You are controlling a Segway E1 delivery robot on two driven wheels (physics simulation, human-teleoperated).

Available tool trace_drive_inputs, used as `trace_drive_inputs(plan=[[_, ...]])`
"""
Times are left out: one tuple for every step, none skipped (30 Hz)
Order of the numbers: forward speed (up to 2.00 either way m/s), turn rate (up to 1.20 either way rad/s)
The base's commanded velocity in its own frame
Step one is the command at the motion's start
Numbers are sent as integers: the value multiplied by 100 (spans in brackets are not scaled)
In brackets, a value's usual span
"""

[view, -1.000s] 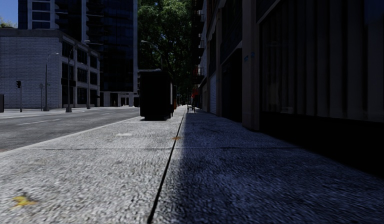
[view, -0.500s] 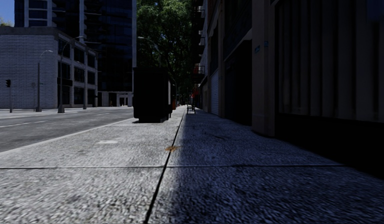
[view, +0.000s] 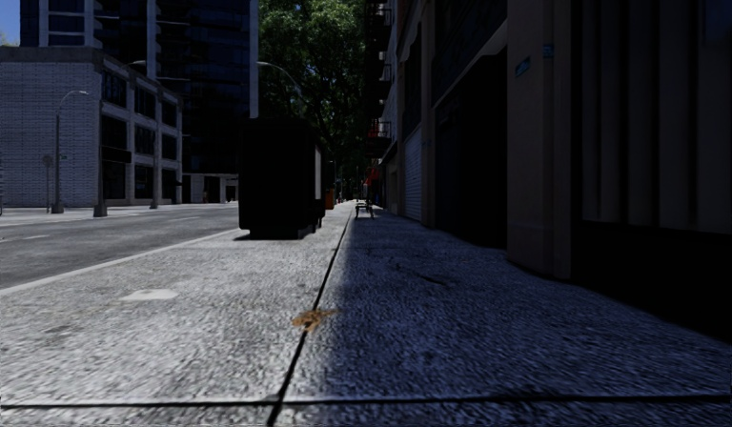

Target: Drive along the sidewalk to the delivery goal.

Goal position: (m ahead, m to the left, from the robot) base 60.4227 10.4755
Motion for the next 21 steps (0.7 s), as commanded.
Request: trace_drive_inputs(plan=[[200, 0], [200, 0], [200, 0], [200, 0], [200, 0], [200, 0], [200, 0], [200, 0], [200, 0], [200, 0], [200, 0], [200, 0], [200, 0], [200, 0], [200, 0], [200, 0], [200, 0], [200, 0], [200, 0], [200, 0], [200, 0]])
